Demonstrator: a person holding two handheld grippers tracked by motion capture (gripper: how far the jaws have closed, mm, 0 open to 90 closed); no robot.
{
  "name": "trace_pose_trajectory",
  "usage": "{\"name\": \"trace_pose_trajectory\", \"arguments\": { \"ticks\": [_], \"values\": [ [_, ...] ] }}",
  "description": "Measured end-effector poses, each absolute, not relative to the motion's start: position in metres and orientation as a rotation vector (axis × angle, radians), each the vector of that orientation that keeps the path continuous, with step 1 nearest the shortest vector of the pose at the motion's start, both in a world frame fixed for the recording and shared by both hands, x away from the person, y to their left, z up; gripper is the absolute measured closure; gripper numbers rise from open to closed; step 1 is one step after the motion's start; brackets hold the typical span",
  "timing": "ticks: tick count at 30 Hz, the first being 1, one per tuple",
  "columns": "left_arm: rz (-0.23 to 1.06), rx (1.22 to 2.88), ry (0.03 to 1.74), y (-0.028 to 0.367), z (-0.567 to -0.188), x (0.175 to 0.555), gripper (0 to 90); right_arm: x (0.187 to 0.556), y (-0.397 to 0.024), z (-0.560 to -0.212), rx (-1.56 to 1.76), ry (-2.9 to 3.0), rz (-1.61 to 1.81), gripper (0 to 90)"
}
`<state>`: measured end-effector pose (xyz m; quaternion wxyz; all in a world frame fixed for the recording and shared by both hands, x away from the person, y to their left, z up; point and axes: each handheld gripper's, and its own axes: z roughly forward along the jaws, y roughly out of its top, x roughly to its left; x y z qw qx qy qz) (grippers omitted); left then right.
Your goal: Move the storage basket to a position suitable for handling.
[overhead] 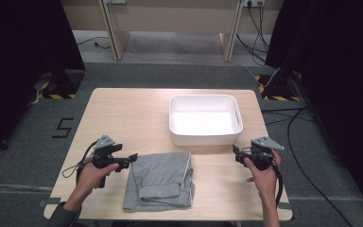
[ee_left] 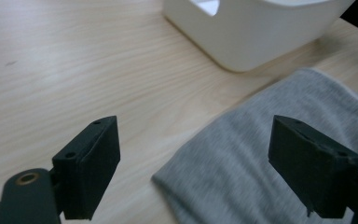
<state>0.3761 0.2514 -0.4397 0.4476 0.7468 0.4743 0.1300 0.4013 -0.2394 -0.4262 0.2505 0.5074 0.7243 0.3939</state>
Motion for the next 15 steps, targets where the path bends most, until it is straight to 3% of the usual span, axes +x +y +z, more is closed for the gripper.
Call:
{"name": "trace_pose_trajectory", "arguments": {
  "ticks": [5, 15],
  "values": [
    [0.237, 1.860, 1.120, 0.223, -0.427, 0.397, 17.2, 0.416, -0.233, -0.407, 1.355, 1.945, 1.081, 23.0],
    [0.238, 1.887, 1.094, 0.167, -0.407, 0.450, 23.1, 0.469, -0.225, -0.402, 1.413, 1.979, 1.012, 26.1]
  ]
}}
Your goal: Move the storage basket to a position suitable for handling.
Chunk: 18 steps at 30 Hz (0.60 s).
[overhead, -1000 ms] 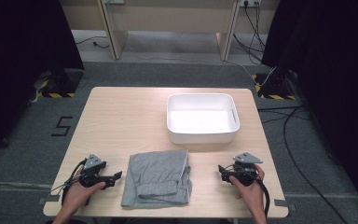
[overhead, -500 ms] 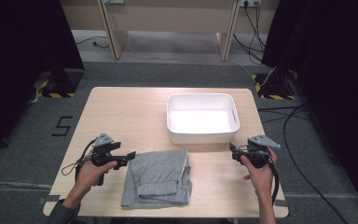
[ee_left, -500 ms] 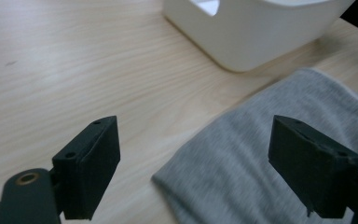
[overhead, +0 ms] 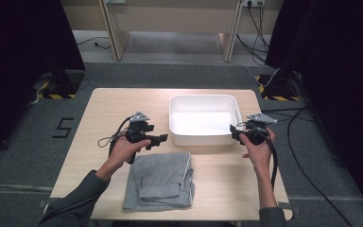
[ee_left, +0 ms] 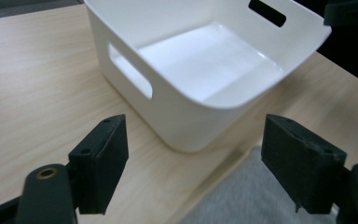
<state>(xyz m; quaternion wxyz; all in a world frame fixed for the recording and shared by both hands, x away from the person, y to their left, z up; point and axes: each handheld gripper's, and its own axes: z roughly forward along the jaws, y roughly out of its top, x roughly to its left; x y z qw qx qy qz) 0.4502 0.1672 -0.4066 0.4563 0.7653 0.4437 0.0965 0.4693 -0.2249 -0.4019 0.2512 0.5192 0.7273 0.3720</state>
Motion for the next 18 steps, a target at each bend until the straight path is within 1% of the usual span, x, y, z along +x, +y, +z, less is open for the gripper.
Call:
{"name": "trace_pose_trajectory", "arguments": {
  "ticks": [2, 4, 7, 10, 15, 16, 18],
  "values": [
    [0.231, 1.877, 1.105, 0.161, -0.407, 0.457, 23.8, 0.474, -0.224, -0.403, 1.423, 1.980, 0.992, 26.4],
    [0.253, 1.878, 1.117, 0.154, -0.407, 0.466, 24.8, 0.484, -0.225, -0.408, 1.443, 1.979, 0.962, 27.6],
    [0.298, 1.903, 1.144, 0.141, -0.413, 0.483, 27.5, 0.493, -0.225, -0.417, 1.472, 2.000, 0.920, 33.1],
    [0.337, 1.957, 1.136, 0.134, -0.422, 0.492, 34.7, 0.494, -0.219, -0.423, 1.439, 2.051, 0.899, 38.3],
    [0.335, 1.966, 1.119, 0.135, -0.429, 0.492, 45.5, 0.489, -0.209, -0.425, 1.419, 2.052, 0.883, 37.2],
    [0.373, 1.989, 1.097, 0.138, -0.429, 0.489, 47.0, 0.486, -0.205, -0.426, 1.401, 2.078, 0.897, 37.3],
    [0.377, 1.986, 1.094, 0.141, -0.430, 0.486, 46.8, 0.485, -0.203, -0.426, 1.406, 2.077, 0.905, 37.3]
  ]
}}
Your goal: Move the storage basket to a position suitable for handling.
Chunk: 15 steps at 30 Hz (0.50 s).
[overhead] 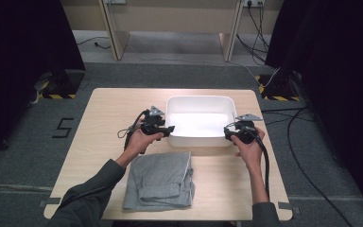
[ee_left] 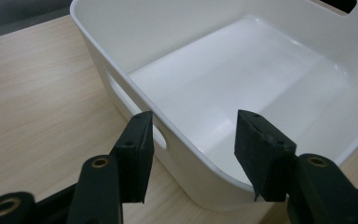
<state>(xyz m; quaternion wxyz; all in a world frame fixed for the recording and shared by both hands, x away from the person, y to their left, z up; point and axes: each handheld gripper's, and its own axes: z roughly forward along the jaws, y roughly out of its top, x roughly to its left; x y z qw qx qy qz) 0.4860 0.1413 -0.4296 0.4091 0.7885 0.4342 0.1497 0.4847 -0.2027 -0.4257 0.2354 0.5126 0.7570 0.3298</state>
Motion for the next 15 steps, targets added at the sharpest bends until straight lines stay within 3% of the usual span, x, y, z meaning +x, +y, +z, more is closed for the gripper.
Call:
{"name": "trace_pose_trajectory", "arguments": {
  "ticks": [15],
  "values": [
    [0.390, 1.957, 1.068, 0.185, -0.433, 0.452, 47.0, 0.454, -0.167, -0.428, 1.311, 2.128, 0.949, 34.0]
  ]
}}
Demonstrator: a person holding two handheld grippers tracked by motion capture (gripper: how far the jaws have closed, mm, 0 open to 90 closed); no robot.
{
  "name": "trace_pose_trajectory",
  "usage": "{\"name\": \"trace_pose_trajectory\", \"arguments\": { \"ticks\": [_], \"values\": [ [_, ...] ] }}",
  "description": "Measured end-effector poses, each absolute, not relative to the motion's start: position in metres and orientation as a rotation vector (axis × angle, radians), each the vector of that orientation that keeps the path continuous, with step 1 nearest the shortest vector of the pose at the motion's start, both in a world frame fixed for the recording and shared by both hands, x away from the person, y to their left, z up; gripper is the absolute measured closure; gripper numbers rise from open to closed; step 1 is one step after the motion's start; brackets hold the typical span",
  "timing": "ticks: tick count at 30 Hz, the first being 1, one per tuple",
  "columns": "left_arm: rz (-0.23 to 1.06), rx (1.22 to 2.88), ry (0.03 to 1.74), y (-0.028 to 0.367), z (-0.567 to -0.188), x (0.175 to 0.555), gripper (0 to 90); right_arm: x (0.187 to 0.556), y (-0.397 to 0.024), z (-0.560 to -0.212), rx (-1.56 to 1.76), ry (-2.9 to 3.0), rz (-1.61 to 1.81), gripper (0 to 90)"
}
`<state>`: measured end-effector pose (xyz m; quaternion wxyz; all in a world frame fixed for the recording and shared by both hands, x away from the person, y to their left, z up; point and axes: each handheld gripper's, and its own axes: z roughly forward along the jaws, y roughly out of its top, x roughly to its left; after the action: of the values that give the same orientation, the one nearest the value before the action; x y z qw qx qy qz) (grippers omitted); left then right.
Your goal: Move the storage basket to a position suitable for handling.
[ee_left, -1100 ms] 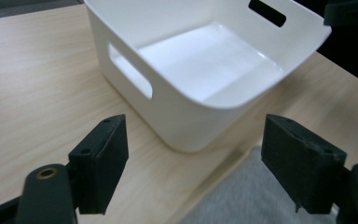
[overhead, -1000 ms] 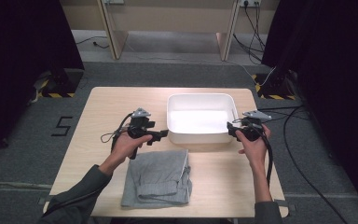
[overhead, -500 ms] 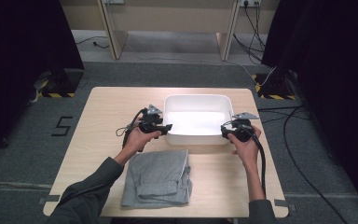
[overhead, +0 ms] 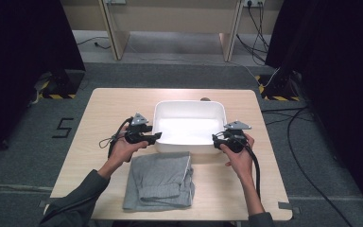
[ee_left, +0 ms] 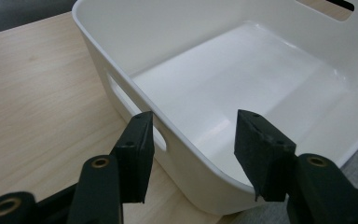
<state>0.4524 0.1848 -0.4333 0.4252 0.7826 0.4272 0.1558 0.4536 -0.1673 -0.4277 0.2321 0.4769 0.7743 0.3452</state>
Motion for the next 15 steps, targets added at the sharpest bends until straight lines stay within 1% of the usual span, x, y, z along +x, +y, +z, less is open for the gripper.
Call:
{"name": "trace_pose_trajectory", "arguments": {
  "ticks": [5, 6, 7, 11, 13, 15],
  "values": [
    [0.426, 1.972, 1.054, 0.189, -0.433, 0.444, 47.0, 0.446, -0.160, -0.428, 1.283, 2.140, 0.932, 33.8],
    [0.436, 1.979, 1.014, 0.190, -0.433, 0.446, 47.0, 0.446, -0.159, -0.428, 1.276, 2.143, 0.930, 33.7],
    [0.423, 1.973, 1.057, 0.190, -0.433, 0.444, 47.0, 0.445, -0.159, -0.428, 1.278, 2.147, 0.929, 33.6],
    [0.387, 1.943, 1.075, 0.192, -0.433, 0.446, 46.7, 0.446, -0.159, -0.428, 1.298, 2.141, 0.942, 33.3],
    [0.383, 1.925, 1.068, 0.195, -0.432, 0.442, 43.5, 0.445, -0.161, -0.427, 1.302, 2.109, 0.982, 31.1],
    [0.390, 1.906, 1.060, 0.199, -0.429, 0.434, 39.3, 0.441, -0.162, -0.425, 1.289, 2.099, 0.997, 24.2]
  ]
}}
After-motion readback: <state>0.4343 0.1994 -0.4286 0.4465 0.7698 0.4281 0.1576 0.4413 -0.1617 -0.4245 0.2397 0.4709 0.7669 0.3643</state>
